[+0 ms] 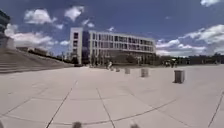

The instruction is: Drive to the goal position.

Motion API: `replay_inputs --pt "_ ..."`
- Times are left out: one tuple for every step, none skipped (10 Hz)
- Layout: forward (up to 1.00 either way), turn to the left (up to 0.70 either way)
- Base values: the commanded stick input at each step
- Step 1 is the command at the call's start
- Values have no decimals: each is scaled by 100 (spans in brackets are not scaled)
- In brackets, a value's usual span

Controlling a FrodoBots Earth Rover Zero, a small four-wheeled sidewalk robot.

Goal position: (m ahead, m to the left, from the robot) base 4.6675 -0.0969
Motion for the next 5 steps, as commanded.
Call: replay_inputs --pt "70 0" --pt "70 0" --pt "70 0" --pt "70 0" --pt "70 0"
